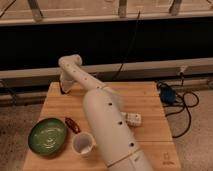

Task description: Push the eraser across the table

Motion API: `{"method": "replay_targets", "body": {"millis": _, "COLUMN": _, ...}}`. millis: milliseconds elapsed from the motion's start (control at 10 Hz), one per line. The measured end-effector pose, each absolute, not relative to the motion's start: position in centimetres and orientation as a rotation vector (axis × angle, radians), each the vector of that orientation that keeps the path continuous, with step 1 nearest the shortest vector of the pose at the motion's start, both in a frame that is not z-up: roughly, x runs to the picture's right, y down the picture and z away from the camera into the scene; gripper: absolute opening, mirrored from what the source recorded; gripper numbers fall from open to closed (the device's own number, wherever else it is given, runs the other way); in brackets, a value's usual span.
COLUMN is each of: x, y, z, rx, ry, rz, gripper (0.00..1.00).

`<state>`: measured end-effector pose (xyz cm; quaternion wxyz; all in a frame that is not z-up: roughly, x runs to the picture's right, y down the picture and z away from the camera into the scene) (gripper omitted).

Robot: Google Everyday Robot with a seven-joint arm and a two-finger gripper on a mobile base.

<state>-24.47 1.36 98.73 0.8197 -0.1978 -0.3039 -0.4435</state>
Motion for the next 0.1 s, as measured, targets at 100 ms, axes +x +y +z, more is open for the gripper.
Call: {"method": "replay_targets", "body": {"millis": 100, "x": -23.52, "y": 1.51, "z": 98.62, "rx": -0.423, "ry": -0.643, "rz": -0.943, "gripper": 0.05}}
